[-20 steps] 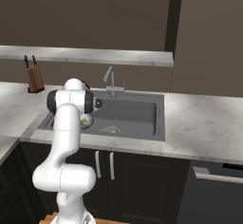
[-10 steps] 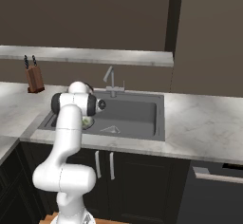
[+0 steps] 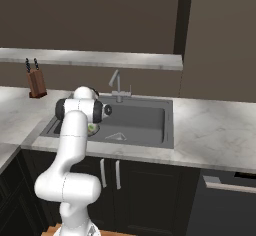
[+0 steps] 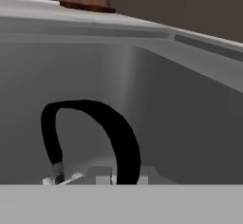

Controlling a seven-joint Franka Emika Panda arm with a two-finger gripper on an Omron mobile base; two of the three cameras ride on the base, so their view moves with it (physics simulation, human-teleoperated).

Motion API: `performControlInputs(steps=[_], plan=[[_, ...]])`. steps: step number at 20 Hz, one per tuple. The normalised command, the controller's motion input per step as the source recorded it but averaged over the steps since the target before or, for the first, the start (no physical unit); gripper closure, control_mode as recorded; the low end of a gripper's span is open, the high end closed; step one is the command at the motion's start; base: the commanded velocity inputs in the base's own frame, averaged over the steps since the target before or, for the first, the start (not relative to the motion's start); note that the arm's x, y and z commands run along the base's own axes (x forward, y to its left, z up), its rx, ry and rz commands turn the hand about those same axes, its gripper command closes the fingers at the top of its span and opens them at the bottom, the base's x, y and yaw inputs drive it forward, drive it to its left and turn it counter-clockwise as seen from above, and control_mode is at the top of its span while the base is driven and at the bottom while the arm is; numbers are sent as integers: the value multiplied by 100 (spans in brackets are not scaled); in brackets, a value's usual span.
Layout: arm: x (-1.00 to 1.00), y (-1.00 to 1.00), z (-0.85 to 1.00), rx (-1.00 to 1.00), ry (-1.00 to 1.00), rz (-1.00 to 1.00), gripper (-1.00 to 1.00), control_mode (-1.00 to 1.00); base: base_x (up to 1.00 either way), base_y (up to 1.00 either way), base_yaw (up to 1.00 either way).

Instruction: Open the cabinet, pick the kettle from the cabinet, and place it in the sink.

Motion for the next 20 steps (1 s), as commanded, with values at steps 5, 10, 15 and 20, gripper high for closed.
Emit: performControlInputs(steps=[5, 10, 15, 20], plan=[[4, 0, -19, 0, 0, 2, 100, -100, 0, 0, 0], [0, -5, -20, 0, 0, 2, 100, -100, 0, 0, 0], [0, -13, -21, 0, 0, 3, 100, -100, 0, 0, 0], [-3, -12, -24, 0, 0, 3, 100, -100, 0, 0, 0]])
